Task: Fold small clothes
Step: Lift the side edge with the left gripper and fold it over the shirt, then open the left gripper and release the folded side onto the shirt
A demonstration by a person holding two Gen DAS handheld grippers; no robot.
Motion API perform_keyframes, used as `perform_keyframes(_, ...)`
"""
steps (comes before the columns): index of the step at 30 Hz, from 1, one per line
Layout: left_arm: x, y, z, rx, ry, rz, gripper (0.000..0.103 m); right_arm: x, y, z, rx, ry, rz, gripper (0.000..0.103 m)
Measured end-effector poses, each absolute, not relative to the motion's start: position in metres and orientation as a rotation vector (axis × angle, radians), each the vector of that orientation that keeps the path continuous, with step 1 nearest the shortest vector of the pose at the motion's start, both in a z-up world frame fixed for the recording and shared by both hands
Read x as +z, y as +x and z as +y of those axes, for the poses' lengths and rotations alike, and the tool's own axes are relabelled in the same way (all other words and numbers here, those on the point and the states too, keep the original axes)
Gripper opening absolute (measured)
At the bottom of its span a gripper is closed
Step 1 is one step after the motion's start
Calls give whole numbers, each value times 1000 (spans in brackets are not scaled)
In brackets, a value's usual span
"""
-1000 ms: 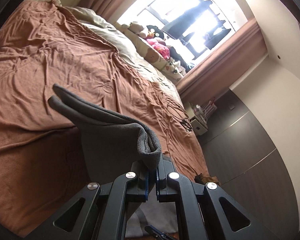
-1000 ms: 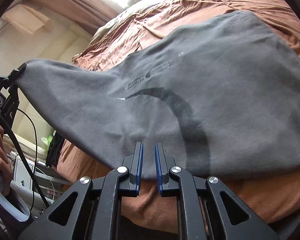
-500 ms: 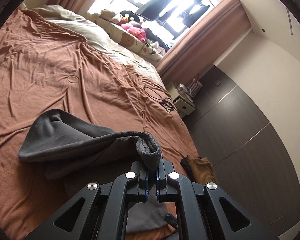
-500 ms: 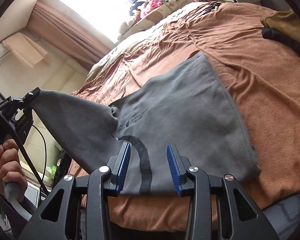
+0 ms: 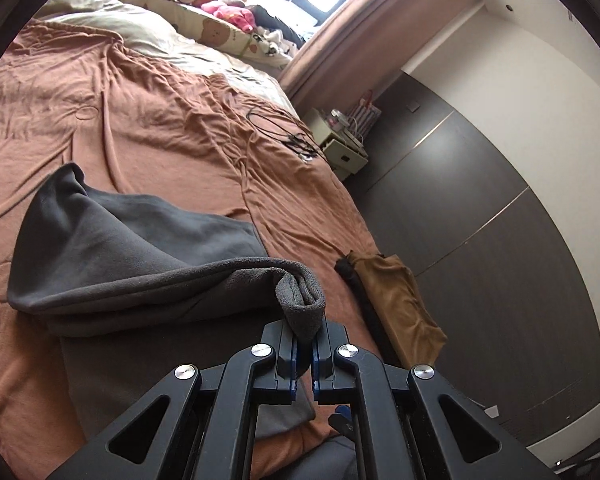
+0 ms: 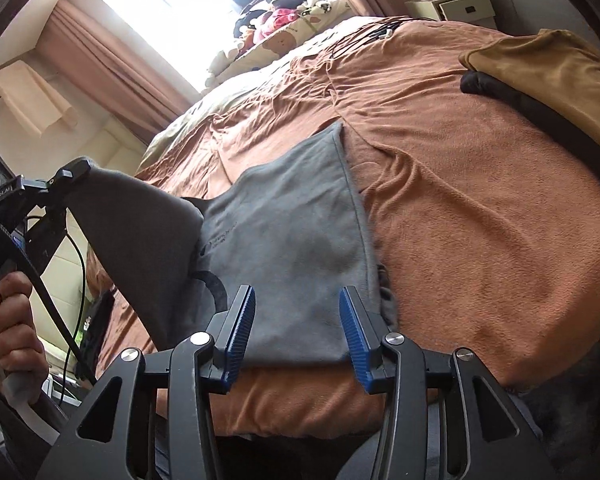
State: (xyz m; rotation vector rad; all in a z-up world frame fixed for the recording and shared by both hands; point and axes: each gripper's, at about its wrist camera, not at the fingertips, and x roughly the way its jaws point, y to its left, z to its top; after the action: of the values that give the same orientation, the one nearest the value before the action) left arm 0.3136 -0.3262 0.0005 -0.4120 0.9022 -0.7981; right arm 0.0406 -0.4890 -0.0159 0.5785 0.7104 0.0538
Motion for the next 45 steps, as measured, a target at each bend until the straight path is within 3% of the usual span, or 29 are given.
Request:
perform_keyframes(21, -101, 272, -415, -841, -349, 1155, 4, -7, 5, -515, -38, 574, 793, 42)
perform_keyframes(23, -115, 273, -423, -826, -323, 1203, 9, -8, 3, -516, -45, 582, 796, 42)
perform_keyframes(26, -132, 274, -429, -848, -353, 1280, 32, -8, -1, -518, -51, 582, 797, 42)
perform_keyframes(28, -134, 271, -428, -855, -361, 1283, 56, -7, -3, -518, -52, 579, 796, 42)
perform_keyframes(30, -128, 270, -423, -862, -368, 1257, 66, -6, -3, -518, -53, 576, 796, 42)
perform_keyframes(39, -116, 277, -369, -786, -420, 1191, 73, -4, 15, -497, 11, 522, 820, 42)
perform_keyframes(45, -118, 297, -322, -675, -470, 1172, 83, -12, 41, -483, 28, 499, 877, 42)
